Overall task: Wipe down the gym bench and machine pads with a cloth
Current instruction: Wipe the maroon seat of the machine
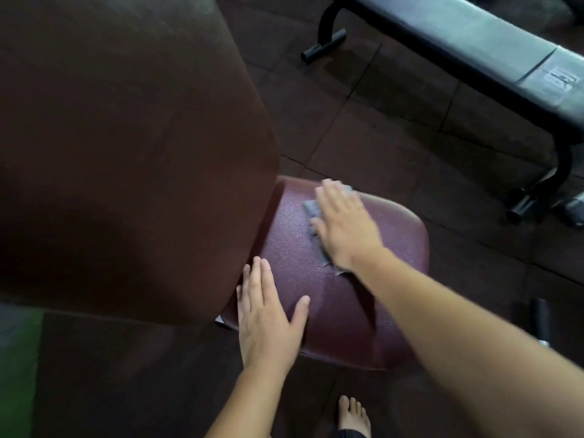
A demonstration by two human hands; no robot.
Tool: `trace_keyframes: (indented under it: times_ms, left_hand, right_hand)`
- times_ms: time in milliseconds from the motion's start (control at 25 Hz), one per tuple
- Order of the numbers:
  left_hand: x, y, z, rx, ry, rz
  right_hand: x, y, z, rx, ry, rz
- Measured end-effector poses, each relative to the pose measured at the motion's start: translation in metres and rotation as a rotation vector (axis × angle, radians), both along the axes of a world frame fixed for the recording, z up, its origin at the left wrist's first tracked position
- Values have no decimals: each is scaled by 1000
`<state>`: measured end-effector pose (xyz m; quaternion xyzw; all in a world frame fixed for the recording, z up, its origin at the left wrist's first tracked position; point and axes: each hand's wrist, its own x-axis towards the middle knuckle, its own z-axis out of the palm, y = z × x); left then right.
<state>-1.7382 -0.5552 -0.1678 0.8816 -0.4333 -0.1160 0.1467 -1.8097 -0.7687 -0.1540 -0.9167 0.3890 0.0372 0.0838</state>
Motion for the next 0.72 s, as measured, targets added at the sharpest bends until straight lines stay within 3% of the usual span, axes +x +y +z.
trace_keyframes:
  times_ms: [80, 160, 240, 360, 520, 720]
  left_hand:
    - [2, 5, -1, -11, 19, 3]
    - [2, 5, -2, -27, 25, 12]
    - [2, 4, -2, -47, 43, 22]
    - [5, 6, 2, -31, 74, 0]
    - [7, 6, 7, 8, 66, -48]
    - [-1, 1, 16, -5, 52, -47]
  right_hand:
    - [-9, -17, -3, -12, 37, -170]
    - [23, 3, -4, -50, 11, -197]
    - [49, 42, -6, -13, -32, -40]
    - [2, 56, -5, 22, -9, 123]
    - [-85, 59, -1, 4, -44, -224]
    - [-30, 114, 9, 155, -62, -391]
